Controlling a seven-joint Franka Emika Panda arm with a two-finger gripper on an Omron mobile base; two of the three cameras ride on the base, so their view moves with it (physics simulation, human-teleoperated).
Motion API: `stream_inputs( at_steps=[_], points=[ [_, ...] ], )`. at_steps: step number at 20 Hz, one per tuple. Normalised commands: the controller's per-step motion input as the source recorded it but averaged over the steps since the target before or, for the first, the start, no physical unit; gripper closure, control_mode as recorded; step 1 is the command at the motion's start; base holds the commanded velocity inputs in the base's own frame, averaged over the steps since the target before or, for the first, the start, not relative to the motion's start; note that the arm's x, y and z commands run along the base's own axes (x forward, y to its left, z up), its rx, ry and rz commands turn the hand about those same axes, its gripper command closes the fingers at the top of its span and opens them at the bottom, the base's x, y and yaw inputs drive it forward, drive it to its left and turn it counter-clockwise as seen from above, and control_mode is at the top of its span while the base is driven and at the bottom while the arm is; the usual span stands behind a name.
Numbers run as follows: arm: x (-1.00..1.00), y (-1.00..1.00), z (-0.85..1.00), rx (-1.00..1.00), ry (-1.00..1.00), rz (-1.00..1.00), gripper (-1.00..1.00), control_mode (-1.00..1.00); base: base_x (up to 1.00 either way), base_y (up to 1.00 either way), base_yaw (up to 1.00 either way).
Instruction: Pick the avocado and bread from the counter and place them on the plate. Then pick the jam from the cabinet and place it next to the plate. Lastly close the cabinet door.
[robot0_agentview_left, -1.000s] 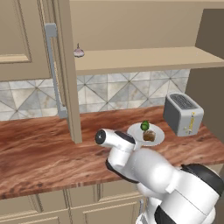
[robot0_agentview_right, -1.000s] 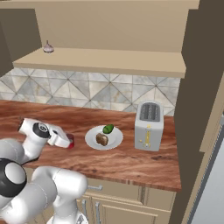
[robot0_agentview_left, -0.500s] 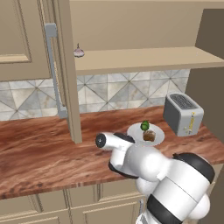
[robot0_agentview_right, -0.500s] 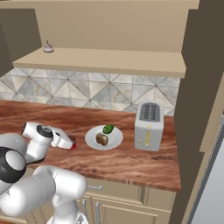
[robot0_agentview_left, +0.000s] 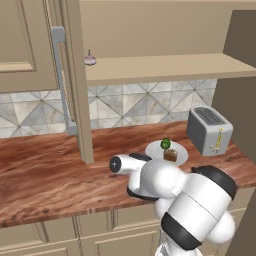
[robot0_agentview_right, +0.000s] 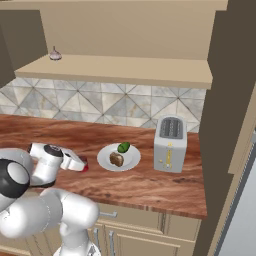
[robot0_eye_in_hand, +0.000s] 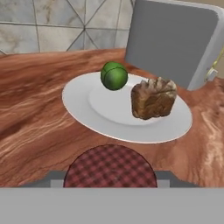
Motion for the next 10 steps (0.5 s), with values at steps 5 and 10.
stream_inputs(
  at_steps=[5,10],
  points=[
    [0.11,0.0,-0.14,-0.03,0.0,0.03,1.0,-1.0,0.0,0.0,0.0],
    [0.08,0.0,-0.16,-0.03,0.0,0.03,1.0,-1.0,0.0,0.0,0.0]
  ],
)
